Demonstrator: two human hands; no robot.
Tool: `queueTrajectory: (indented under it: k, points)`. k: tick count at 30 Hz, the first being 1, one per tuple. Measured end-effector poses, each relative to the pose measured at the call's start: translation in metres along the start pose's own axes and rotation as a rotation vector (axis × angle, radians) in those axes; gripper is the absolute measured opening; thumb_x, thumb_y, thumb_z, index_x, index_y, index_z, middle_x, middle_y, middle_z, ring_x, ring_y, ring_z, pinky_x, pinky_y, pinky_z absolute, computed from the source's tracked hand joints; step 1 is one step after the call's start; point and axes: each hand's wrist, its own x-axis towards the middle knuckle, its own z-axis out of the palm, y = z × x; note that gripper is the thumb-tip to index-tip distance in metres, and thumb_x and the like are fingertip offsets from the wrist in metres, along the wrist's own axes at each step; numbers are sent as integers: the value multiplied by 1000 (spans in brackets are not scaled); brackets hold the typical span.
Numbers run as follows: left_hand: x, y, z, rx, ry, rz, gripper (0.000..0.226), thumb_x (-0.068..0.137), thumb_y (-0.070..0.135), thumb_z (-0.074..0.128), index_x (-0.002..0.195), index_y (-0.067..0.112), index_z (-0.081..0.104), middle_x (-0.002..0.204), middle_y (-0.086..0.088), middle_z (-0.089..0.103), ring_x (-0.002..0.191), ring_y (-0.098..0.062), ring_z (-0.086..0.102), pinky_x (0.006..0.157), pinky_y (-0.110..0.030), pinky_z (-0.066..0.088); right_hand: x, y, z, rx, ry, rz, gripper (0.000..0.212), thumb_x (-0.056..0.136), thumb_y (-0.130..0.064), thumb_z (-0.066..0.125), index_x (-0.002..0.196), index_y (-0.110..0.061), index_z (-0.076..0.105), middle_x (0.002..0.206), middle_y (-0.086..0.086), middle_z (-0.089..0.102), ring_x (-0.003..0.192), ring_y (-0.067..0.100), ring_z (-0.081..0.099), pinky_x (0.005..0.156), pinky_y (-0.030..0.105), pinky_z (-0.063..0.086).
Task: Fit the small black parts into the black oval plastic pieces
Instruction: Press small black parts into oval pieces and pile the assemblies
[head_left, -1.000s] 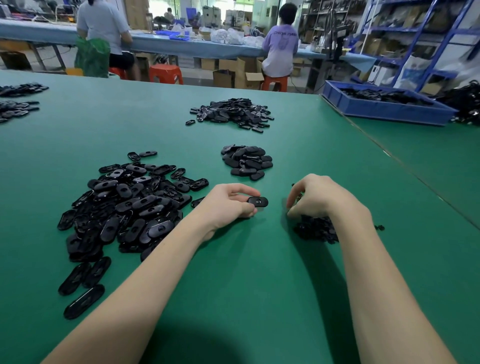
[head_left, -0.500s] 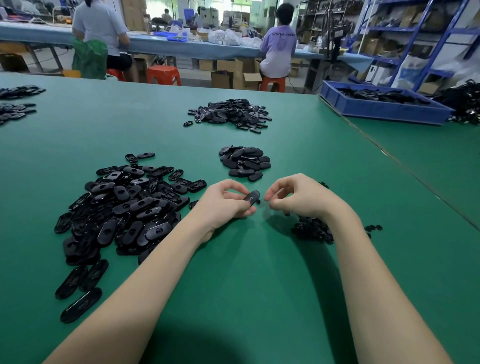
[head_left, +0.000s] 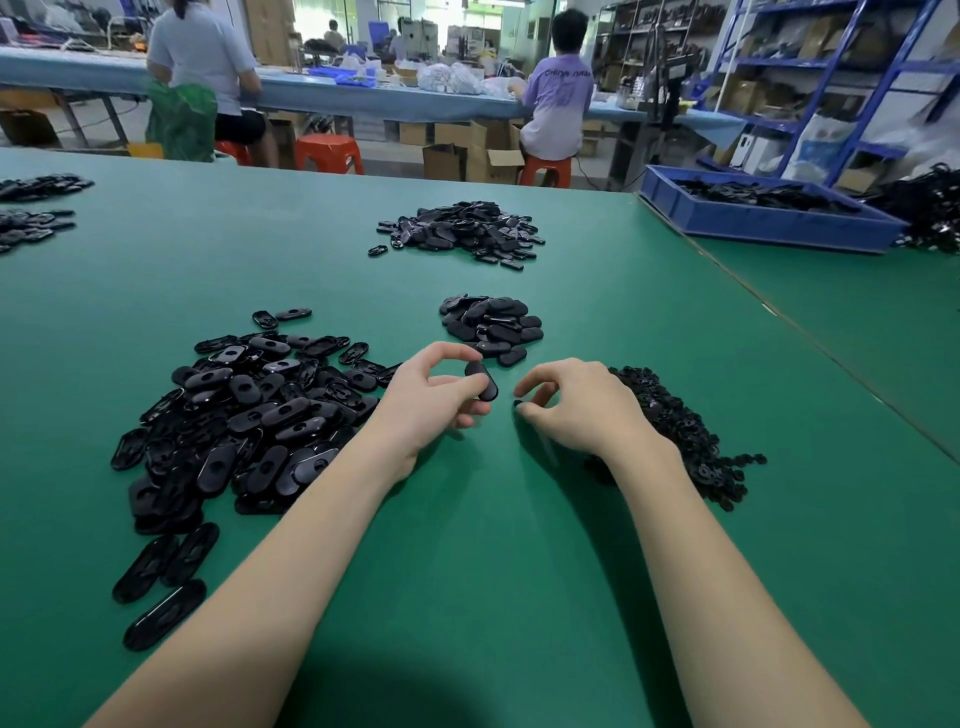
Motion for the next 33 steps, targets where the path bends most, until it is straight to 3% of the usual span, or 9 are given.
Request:
queueTrajectory:
  k: [9,14,16,18,20,22,27,33]
  points:
    - [3,1,-1,-133,53,-14,11,96,5,63,101,10,71,96,-16,72,68,-17,75,59,-17,56,0,-9,8,-129,109,-36,12,89,-38,67,98,-36,75,99,-11,74,99,22,67,80,30,50]
    - [6,-1,-6,-158,97,-31,11,93,-2,62,91,6,69,85,-11,73,73,-19,76,61,-19,58,-1,-5,8,-59,152,6,12,87,-31,63,95,-34,72,97,-13,73,96,21,66,77,30,48]
    - [7,-4,-9,-15,116,-6,11,92,3,64,89,12,70,82,-10,74,69,-17,73,65,-25,59,-1,-3,7,4,140,39,13,87,-29,63,92,-35,72,93,-16,71,92,20,65,74,29,44]
    - [8,-8,-11,304,156,93,13,90,14,64,95,24,71,87,-2,74,68,-19,68,74,-30,57,-1,-2,7,62,121,63,14,86,-28,63,90,-36,73,90,-18,70,87,19,64,73,29,43]
    - [8,-9,-11,670,160,230,24,91,23,63,114,30,66,107,2,67,84,-23,65,89,-33,51,0,-1,6,118,96,81,14,85,-28,63,87,-37,74,88,-20,70,80,16,62,73,28,44]
    - [10,-9,-9,893,113,277,41,95,25,58,136,30,53,127,-2,54,98,-26,63,98,-38,48,1,-1,5,152,84,94,12,84,-29,64,83,-37,73,87,-21,70,76,13,61,72,28,44]
    - [32,-2,-5,1151,67,204,57,99,16,46,154,20,30,151,-6,38,126,-33,52,101,-44,44,2,1,6,191,52,100,9,83,-31,65,81,-36,72,84,-23,69,71,6,61,69,26,47]
    - [53,8,-1,1340,97,165,39,98,23,52,137,23,55,136,-6,54,123,-32,55,96,-43,46,3,1,5,308,50,94,10,84,-27,67,81,-35,73,80,-19,70,74,1,62,70,27,51]
